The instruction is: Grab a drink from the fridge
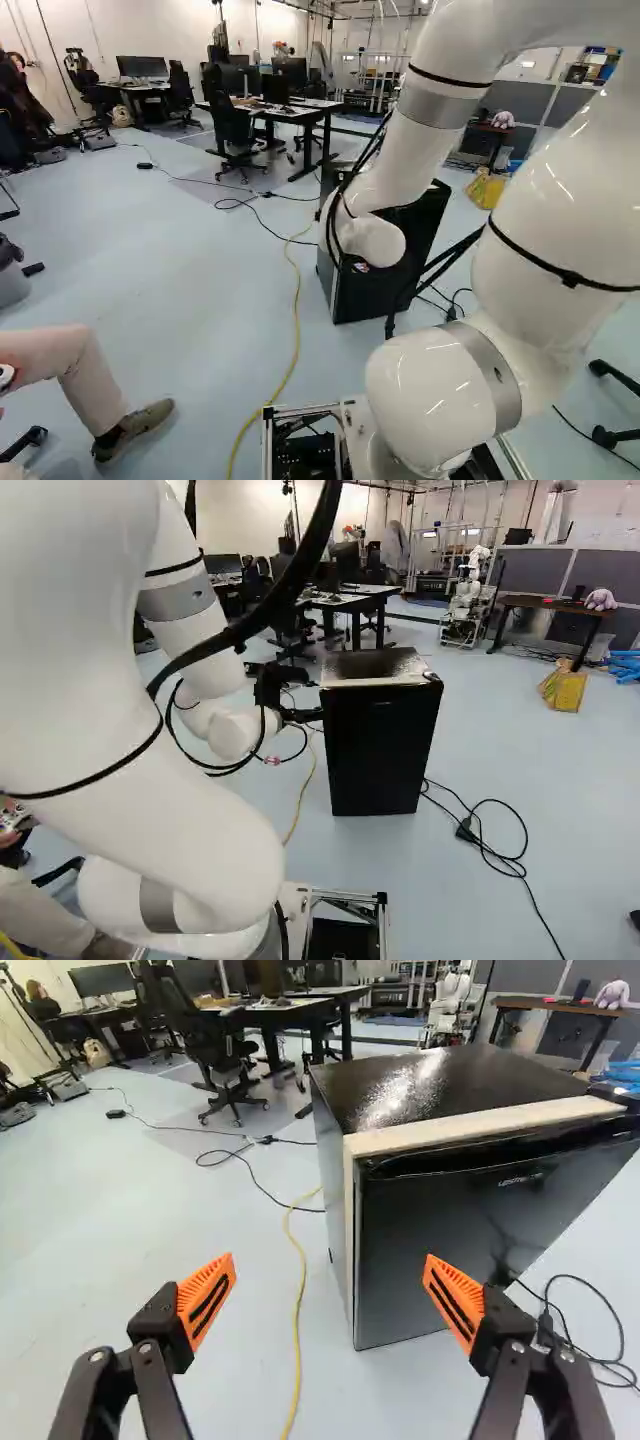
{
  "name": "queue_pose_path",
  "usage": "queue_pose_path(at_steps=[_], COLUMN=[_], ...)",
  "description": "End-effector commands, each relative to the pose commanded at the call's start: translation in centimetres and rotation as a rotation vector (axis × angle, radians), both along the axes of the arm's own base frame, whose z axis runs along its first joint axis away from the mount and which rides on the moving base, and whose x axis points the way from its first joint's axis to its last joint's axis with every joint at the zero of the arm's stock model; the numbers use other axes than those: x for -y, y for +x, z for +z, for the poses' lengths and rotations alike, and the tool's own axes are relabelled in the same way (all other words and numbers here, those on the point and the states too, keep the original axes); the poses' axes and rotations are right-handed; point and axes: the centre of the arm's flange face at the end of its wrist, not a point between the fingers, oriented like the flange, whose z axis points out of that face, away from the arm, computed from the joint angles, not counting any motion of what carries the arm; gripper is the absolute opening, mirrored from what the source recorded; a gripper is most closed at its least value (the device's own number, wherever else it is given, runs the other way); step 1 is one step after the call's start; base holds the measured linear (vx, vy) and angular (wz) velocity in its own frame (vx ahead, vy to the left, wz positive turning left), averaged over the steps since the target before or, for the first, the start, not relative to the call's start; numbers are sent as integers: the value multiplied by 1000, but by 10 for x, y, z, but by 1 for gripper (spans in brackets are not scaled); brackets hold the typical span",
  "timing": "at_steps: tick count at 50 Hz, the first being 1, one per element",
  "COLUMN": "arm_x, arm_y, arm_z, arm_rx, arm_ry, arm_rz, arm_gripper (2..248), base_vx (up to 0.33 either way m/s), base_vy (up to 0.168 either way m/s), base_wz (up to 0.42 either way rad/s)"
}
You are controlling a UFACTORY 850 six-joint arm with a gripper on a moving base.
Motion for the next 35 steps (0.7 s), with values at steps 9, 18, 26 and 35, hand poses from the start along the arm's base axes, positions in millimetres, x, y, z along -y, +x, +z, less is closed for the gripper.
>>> queue_pose_path(at_steps=[9,18,26,35], arm_x=[-5,-10,-13,-17], arm_y=[11,19,25,32], arm_z=[-8,-16,-23,-31], arm_rx=[-13,-17,-22,-25], arm_ry=[6,8,9,8], arm_rz=[-28,-55,-79,-108], arm_gripper=[247,247,247,247], base_vx=[0,0,0,0], base_vy=[0,0,0,0], base_wz=[0,0,0,0])
